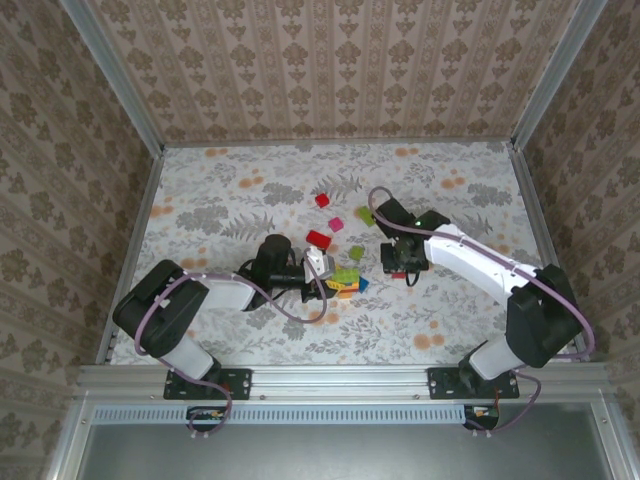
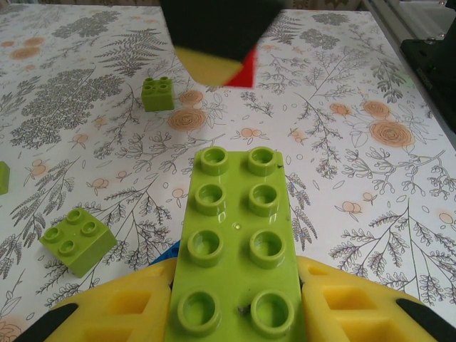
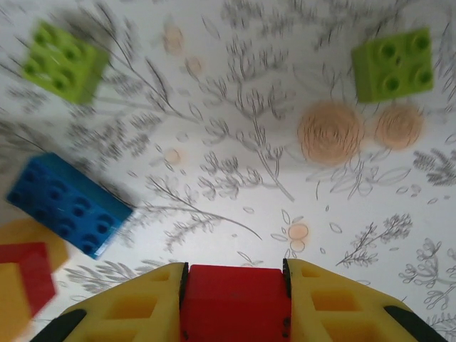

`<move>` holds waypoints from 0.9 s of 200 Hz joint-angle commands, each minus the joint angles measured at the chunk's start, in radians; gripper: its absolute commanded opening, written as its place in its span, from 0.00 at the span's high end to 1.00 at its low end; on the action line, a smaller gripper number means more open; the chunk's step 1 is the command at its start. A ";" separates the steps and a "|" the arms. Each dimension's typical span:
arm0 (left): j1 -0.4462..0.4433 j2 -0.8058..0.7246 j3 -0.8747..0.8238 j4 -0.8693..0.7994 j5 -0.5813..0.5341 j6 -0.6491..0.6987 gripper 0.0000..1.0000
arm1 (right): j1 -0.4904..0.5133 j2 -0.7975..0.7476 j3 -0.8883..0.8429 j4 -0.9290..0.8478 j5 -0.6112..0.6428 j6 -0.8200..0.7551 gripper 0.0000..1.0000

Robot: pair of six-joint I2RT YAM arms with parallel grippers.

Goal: Assemble a carrot with lego

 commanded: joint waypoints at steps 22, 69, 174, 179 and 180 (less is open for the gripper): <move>-0.004 0.027 -0.007 -0.112 0.001 0.031 0.63 | 0.002 0.050 -0.111 0.120 -0.057 0.033 0.73; -0.006 0.032 0.000 -0.122 0.002 0.035 0.63 | 0.002 0.111 -0.159 0.192 -0.066 0.043 0.71; -0.007 0.040 0.010 -0.135 0.000 0.038 0.63 | -0.001 0.081 -0.165 0.171 -0.063 0.030 0.49; -0.008 0.040 0.010 -0.135 -0.001 0.040 0.63 | -0.001 0.075 -0.166 0.167 -0.063 0.030 0.50; -0.008 0.040 0.010 -0.135 0.000 0.039 0.63 | -0.001 0.074 -0.166 0.168 -0.063 0.031 0.50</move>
